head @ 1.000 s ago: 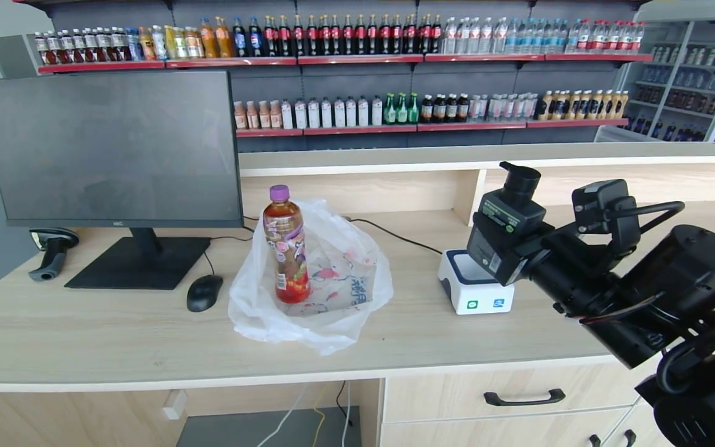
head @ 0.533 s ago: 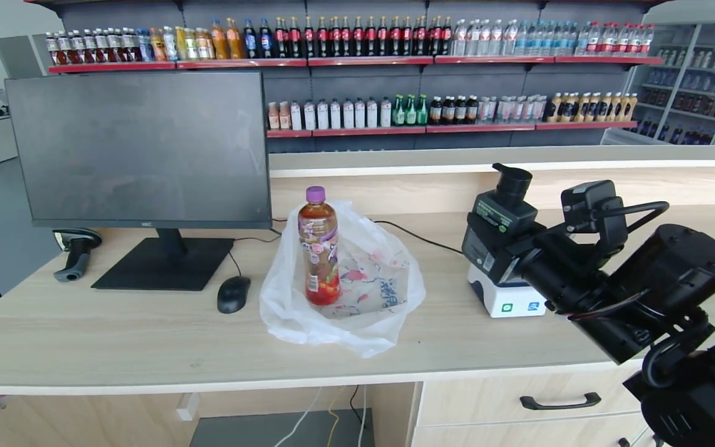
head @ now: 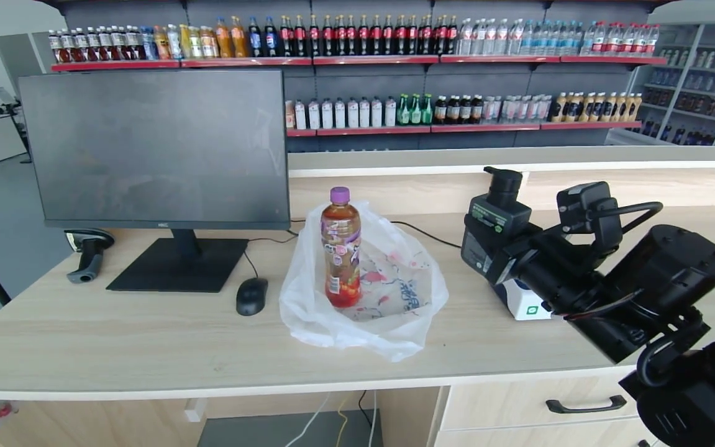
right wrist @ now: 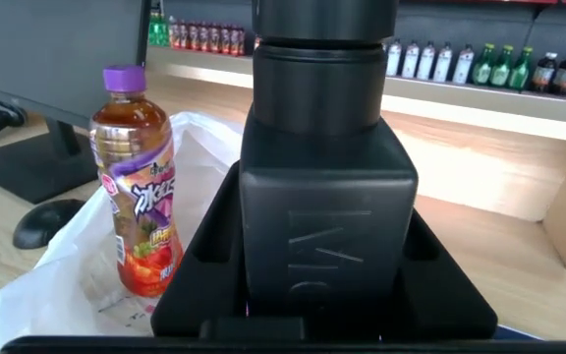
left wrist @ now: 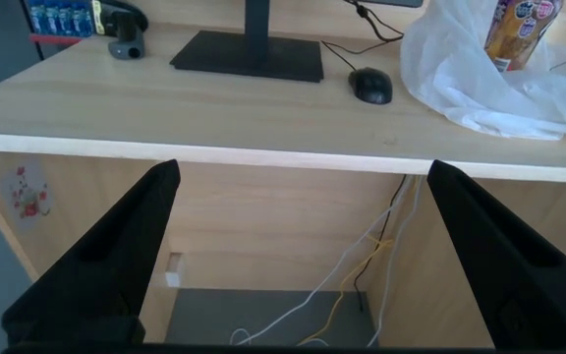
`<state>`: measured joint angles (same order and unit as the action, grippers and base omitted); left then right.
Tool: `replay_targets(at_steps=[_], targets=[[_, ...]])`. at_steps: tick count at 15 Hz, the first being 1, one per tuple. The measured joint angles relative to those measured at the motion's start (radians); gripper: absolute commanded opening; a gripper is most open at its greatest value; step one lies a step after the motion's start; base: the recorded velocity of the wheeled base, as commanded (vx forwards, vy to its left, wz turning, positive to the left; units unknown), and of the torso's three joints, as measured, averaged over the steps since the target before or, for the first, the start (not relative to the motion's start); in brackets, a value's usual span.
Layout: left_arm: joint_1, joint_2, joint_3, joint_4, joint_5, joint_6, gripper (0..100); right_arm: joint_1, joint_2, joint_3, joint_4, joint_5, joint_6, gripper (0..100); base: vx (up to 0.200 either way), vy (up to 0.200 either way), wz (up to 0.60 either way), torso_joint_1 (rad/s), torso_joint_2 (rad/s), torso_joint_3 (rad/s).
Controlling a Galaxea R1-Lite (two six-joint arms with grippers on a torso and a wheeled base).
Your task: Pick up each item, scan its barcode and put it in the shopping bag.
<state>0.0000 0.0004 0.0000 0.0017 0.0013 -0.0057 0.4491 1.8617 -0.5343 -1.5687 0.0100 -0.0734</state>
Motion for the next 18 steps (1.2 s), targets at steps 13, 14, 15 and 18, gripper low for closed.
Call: replay_targets(at_steps=[13,14,15,18], targets=[[0.000,0.000,0.000,-0.001,0.000,0.000,100,-0.003,0.021,0.014,0.001,0.002,0.000,0,0.000,0.000,0.28,0.001,0.00,0.001],[0.000,0.000,0.000,-0.001,0.000,0.000,100,-0.007,0.023,0.016,-0.001,0.001,0.000,0,0.000,0.000,0.00,0.000,0.00,0.000],[0.000,0.000,0.000,0.000,0.000,0.000,100,-0.009,0.027,0.019,-0.002,0.000,0.000,0,0.000,0.000,0.00,0.000,0.00,0.000],[0.000,0.000,0.000,0.000,0.000,0.000,100,-0.018,0.043,0.019,-0.001,0.001,0.000,0,0.000,0.000,0.00,0.000,0.00,0.000]])
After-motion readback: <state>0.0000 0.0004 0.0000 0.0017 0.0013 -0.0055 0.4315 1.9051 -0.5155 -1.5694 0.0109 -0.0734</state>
